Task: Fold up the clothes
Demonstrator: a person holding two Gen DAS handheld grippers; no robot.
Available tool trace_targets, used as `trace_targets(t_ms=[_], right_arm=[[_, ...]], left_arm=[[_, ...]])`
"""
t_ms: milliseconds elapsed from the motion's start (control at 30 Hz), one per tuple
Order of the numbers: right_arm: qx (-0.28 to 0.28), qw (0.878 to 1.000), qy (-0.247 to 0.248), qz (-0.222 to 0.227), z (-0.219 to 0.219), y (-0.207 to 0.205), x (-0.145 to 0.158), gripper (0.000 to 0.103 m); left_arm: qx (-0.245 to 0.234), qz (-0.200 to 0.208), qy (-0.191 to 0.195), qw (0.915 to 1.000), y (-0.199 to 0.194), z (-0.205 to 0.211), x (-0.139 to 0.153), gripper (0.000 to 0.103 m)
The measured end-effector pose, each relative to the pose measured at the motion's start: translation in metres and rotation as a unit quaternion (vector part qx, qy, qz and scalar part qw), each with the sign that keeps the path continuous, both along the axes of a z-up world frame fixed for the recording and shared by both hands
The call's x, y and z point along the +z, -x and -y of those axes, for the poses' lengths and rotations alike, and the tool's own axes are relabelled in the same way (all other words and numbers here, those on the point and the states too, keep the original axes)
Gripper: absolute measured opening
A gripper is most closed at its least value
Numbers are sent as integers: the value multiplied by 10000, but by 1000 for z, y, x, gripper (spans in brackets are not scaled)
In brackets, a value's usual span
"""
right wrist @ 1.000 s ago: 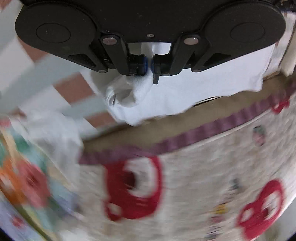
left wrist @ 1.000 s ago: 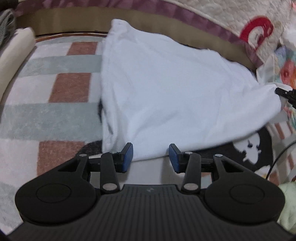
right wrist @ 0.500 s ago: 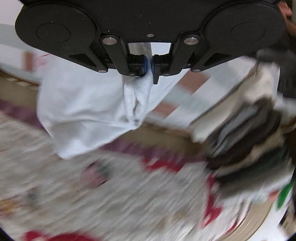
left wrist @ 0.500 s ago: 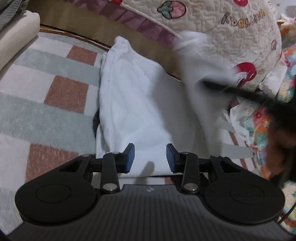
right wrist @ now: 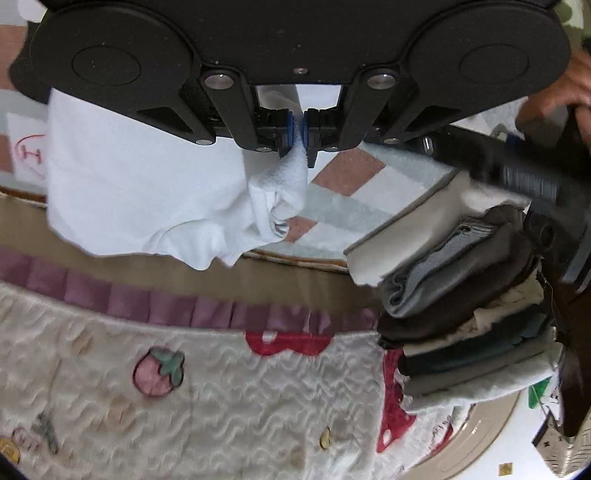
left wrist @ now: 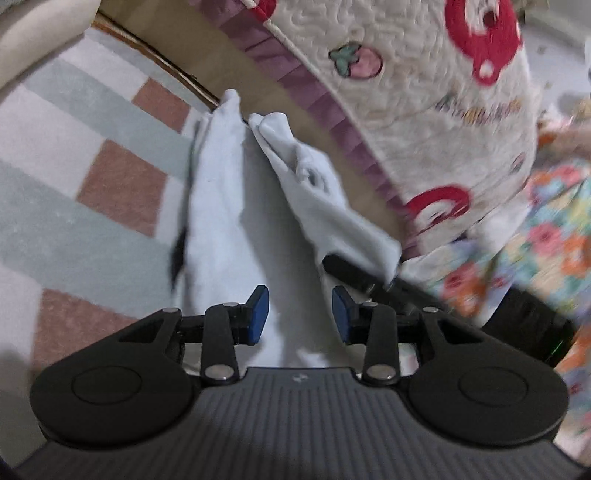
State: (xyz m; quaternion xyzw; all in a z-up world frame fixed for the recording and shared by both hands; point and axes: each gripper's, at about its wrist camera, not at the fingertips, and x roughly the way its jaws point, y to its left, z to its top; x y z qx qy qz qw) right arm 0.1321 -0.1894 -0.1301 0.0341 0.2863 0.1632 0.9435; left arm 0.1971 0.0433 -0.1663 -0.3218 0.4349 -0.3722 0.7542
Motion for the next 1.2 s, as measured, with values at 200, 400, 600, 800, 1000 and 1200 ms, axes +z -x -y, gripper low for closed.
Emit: trace_targets(t_ms=[200, 400, 600, 800, 1000, 1200], right_arm=[[102, 9998, 140, -45, -20, -2, -10, 8], [527, 9967, 560, -275, -42, -9, -24, 8], [473, 9963, 643, -326, -46, -8, -28, 8], [980, 9872, 1208, -343, -66, 10, -34, 18], [585, 9933, 877, -481, -17, 54, -6, 17], [-371, 9883, 1289, -721, 50, 89, -5, 38]], left_arm=[[120, -144, 124, 9997, -1, -6, -8, 37], [348, -226, 125, 9991, -7, -15, -15, 37], [158, -111, -181, 9996, -4, -4, -18, 37], [40, 206, -623, 9978, 2, 7, -14, 39], [-127, 449, -1003, 9939, 8, 14, -15, 39], [60, 775, -1439, 9865, 6, 21, -19, 34]])
